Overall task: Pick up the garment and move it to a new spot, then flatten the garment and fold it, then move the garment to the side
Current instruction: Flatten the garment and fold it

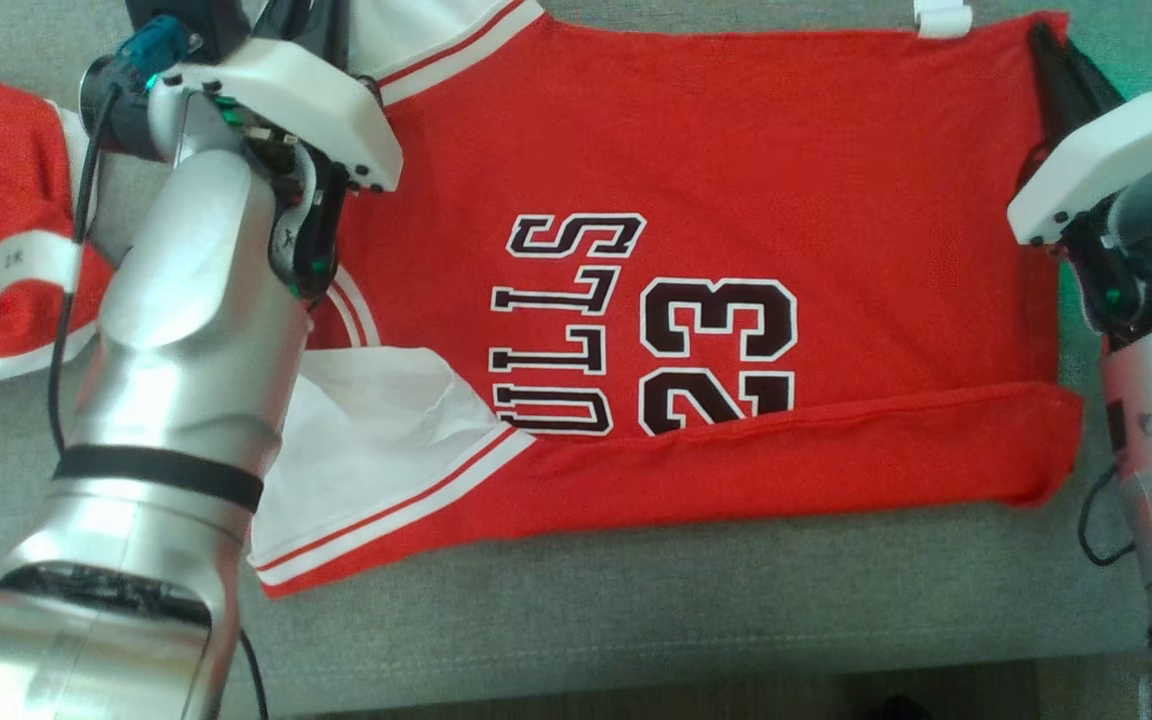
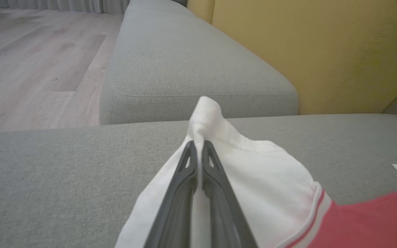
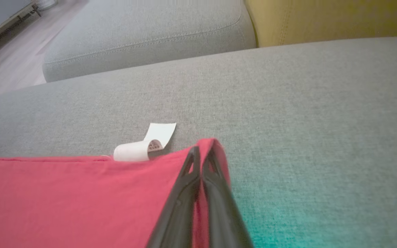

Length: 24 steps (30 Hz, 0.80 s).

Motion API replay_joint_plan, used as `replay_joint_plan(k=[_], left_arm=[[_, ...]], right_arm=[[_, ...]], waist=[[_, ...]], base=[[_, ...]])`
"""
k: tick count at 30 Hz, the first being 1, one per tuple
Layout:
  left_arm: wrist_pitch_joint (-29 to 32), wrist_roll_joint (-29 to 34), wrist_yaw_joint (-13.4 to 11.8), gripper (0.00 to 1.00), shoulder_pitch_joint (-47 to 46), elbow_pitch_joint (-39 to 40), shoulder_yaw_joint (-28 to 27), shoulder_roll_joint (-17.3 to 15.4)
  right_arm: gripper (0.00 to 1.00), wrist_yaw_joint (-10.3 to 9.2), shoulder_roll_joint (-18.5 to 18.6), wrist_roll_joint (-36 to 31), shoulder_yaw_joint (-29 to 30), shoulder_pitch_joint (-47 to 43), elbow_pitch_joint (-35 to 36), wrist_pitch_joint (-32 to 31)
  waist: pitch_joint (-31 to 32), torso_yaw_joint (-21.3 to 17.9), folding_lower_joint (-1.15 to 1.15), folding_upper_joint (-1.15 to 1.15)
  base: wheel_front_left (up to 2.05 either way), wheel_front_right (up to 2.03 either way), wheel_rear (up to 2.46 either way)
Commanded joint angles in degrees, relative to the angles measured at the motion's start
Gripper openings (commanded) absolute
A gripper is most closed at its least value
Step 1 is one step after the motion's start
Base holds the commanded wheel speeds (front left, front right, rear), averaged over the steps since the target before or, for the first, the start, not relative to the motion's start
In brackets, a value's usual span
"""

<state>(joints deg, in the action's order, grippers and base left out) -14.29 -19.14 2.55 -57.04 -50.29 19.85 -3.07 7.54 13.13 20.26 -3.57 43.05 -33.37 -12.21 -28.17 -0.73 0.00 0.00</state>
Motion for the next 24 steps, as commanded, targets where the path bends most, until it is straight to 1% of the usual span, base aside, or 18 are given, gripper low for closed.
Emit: replay_joint_plan(k=[1,5,10,18,21,24], left_arm=[[-0.7,0.7,-0.2,0.00,0.1,3.0,-1.5,-1.7],[-0.7,1.1,-0.6,0.00,2.5,8.8,-3.2,-2.2],[-0.7,2.1,-1.2,0.00,8.4,19.2,-5.6,-2.8],[-0.7,4.2,-1.4,0.00,21.6,36.3,-7.9,-2.9],[-0.7,4.7,-1.3,0.00,27.1,41.2,-8.4,-2.8],[-0.7,4.5,-1.1,0.00,32.8,44.0,-8.7,-2.5]], right_arm=[[0.00,-0.05,0.4,0.6,-0.6,0.9,2.0,1.3],[0.00,-0.05,0.8,1.4,-0.1,0.0,3.6,3.9],[0.00,-0.05,1.6,2.3,0.5,-3.1,7.4,6.3],[0.00,-0.05,2.2,3.9,1.3,-10.5,13.7,7.3],[0.00,-0.05,2.1,4.4,1.8,-13.8,15.9,7.4],[0.00,-0.05,1.5,4.5,2.1,-17.1,17.5,7.2]], waist=[[0.2,0.0,0.00,0.00],[0.9,0.0,0.00,0.00],[1.9,0.2,0.00,0.00],[3.4,1.0,0.00,0.00],[3.9,1.2,0.00,0.00],[4.5,1.3,0.00,0.00]], base=[[0.00,0.00,0.00],[0.00,0.00,0.00],[0.00,0.00,0.00],[0.00,0.00,0.00],[0.00,0.00,0.00],[0.00,0.00,0.00]])
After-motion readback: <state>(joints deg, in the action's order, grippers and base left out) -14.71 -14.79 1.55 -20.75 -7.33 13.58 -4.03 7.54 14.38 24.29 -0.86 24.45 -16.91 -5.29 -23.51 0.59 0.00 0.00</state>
